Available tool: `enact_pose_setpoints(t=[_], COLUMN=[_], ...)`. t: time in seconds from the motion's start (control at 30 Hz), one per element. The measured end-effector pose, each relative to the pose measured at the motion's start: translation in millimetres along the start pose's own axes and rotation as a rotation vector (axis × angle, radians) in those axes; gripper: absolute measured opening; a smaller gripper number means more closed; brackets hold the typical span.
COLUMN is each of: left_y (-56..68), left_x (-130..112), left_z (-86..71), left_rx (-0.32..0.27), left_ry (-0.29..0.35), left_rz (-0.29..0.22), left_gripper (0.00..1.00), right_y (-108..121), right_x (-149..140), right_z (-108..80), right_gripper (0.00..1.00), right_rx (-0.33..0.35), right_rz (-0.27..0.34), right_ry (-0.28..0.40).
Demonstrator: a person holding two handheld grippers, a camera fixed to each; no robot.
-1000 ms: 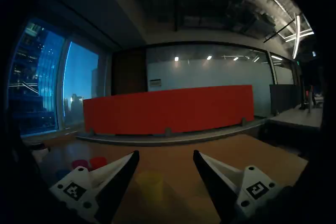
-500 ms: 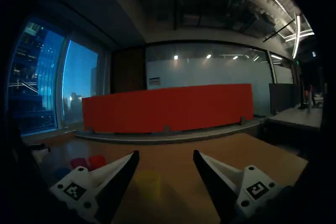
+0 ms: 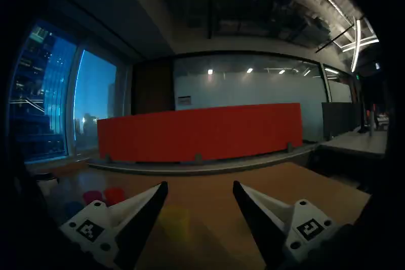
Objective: Pour water
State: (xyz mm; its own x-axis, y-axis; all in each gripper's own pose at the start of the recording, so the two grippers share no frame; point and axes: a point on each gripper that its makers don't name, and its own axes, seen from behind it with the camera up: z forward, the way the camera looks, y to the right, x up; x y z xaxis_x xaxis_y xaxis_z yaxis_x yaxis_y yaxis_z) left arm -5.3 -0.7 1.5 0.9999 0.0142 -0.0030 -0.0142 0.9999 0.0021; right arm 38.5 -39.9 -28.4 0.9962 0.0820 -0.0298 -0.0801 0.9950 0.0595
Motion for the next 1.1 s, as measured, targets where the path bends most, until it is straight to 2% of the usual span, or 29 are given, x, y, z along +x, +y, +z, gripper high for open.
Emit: enact_pose_setpoints(t=[0.3, 0.5, 0.73, 1.1], left_y=[0.8, 0.8, 0.8, 0.5], left_x=[1, 0, 1, 1], left_z=[0.5, 0.2, -0.2, 0.0], left_rx=[0.0, 0.0, 0.0, 0.0], left_ry=[0.0, -0.001, -0.001, -0.001], left_rz=[0.0, 0.0, 0.0, 0.0], left_gripper=[0.89, 0.88, 0.89, 0.89], right_y=[18, 24, 17, -5], right_x=[-4, -9, 3, 11], right_z=[-4.8, -1.0, 9.9, 26.6], right_gripper=[0.99, 0.99, 0.99, 0.99], right_rx=[-0.03, -0.043, -0.062, -0.015], right_rz=[-0.041, -0.062, -0.106, -0.094], right_ry=[0.008, 0.002, 0.039, 0.08])
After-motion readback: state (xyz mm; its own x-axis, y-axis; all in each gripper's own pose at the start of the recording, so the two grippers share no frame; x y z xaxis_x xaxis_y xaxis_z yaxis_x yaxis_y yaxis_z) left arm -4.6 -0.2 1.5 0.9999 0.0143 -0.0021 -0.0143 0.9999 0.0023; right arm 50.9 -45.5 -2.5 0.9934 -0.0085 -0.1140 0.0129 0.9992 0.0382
